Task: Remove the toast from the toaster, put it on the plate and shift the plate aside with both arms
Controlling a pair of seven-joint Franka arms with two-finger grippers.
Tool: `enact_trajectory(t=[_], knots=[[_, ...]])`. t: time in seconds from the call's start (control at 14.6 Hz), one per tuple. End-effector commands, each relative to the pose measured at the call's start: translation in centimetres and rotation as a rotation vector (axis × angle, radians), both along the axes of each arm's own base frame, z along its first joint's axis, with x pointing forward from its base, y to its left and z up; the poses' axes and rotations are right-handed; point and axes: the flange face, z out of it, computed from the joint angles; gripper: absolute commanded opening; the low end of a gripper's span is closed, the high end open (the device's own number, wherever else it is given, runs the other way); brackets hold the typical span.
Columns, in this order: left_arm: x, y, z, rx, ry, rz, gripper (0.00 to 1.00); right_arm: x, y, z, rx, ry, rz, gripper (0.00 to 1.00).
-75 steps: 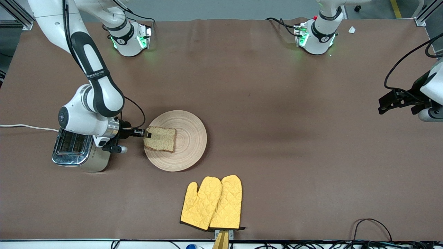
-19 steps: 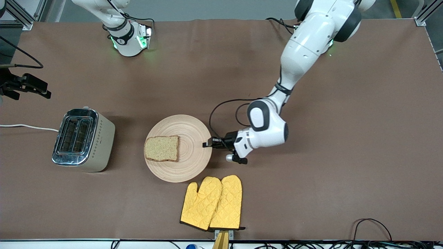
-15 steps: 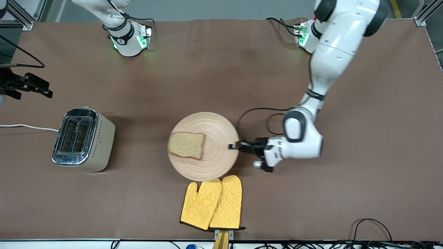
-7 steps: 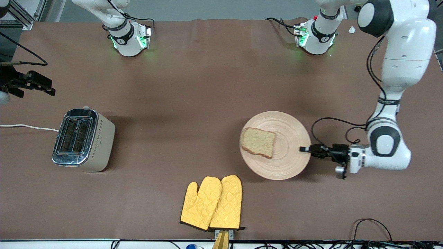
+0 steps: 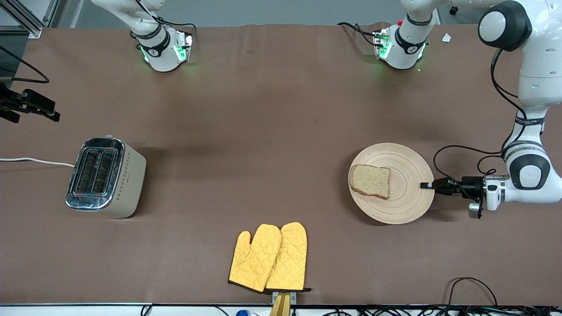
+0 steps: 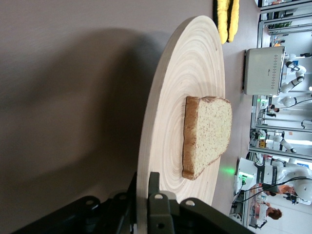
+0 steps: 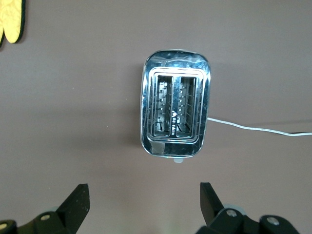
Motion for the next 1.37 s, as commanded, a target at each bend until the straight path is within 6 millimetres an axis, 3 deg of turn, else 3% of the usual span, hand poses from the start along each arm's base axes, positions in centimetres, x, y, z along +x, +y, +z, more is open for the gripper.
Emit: enact_trajectory(t=[0.0,0.07,0.14,0.2,0.27,0.34,0.48,0.68,0.89,1.09,1.23,1.3], knots=[[-0.7,0.1,-1.3,-0.045,0.015,-0.007,0.01,-0.3,-1.0,0.7,-0.017,-0.009,-0.013,1.0],[-0.7,0.1,-1.2,-0.042,0.021,-0.005,0.05,-0.4,-1.1,0.7,-0.019,-0.007,-0.018,1.0],[-0.6,0.2,-1.2,-0.04,0.02,-0.007,0.25,-0.3,-1.3,0.7,-0.022,-0.013,-0.021,1.0],[-0.6,0.3,-1.0,-0.037,0.018,-0.006,0.53,-0.3,-1.5,0.8,-0.027,-0.014,-0.023,1.0],[-0.6,0.6,-0.8,-0.032,0.014,-0.004,0.99,-0.4,-1.7,0.7,-0.025,-0.013,-0.028,1.0],[-0.5,1.0,-0.3,-0.016,0.011,-0.006,1.0,-0.4,-1.8,0.7,-0.025,-0.011,-0.037,1.0],[0.5,3.4,2.9,0.111,-0.024,-0.066,1.0,-0.4,-1.9,0.7,-0.025,-0.012,-0.032,1.0],[2.3,5.9,11.9,0.37,-0.085,-0.153,1.0,-0.5,-2.4,0.7,-0.022,-0.01,-0.051,1.0],[2.7,5.1,21.1,0.555,-0.184,-0.24,1.0,-0.5,-2.5,0.7,-0.014,-0.012,-0.056,1.0],[3.3,-1.6,30.1,0.732,-0.246,-0.282,1.0,-0.5,-2.7,0.7,-0.024,-0.012,-0.049,1.0],[2.2,-7.2,36.3,0.822,-0.237,-0.208,1.0,-0.6,-2.7,2.0,-0.02,-0.036,-0.048,1.0],[1.4,-10.0,38.0,0.831,-0.197,-0.181,1.0,-0.6,-2.9,2.3,-0.023,-0.04,-0.048,1.0]])
